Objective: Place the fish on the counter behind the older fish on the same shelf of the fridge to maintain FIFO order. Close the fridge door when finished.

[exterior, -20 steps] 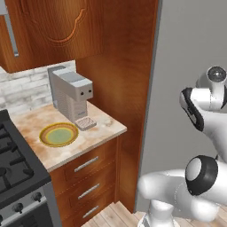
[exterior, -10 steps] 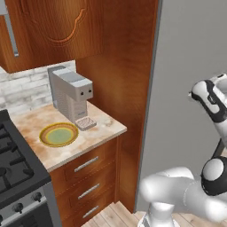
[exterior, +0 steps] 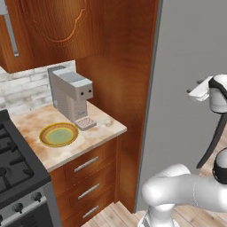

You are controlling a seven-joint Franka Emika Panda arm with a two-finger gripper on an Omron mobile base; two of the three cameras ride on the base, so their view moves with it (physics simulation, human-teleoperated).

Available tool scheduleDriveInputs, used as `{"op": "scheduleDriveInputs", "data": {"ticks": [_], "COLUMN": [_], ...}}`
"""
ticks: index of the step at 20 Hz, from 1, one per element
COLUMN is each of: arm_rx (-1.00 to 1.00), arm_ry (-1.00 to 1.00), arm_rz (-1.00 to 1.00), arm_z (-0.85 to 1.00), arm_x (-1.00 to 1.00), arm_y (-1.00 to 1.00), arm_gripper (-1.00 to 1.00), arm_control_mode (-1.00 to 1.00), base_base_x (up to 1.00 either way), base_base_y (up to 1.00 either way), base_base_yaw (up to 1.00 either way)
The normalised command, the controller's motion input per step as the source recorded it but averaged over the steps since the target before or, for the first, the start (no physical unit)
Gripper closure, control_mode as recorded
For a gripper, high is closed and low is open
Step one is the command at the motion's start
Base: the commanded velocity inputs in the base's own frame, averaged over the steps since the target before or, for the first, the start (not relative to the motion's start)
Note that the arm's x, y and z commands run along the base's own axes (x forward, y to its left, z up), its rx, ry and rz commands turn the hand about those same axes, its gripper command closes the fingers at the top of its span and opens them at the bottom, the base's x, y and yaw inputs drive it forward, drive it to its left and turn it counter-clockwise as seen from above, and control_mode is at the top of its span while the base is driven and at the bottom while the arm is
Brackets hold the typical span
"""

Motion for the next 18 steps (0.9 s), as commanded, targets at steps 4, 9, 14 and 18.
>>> {"op": "scheduleDriveInputs", "data": {"ticks": [4,9,14,18], "arm_rx": [0.13,0.13,0.11,0.09], "arm_ry": [-0.09,-0.04,-0.02,0.00], "arm_rz": [0.19,0.18,0.16,0.14], "arm_z": [0.00,0.00,0.00,0.00], "arm_x": [0.20,0.44,0.45,0.40], "arm_y": [0.07,0.19,0.29,0.39], "arm_gripper": [-1.00,-1.00,-1.00,-1.00], "arm_control_mode": [-1.00,-1.00,-1.00,-1.00], "base_base_x": [0.00,0.00,0.00,0.00], "base_base_y": [0.00,0.00,0.00,0.00], "base_base_yaw": [0.00,0.00,0.00,0.00]}}
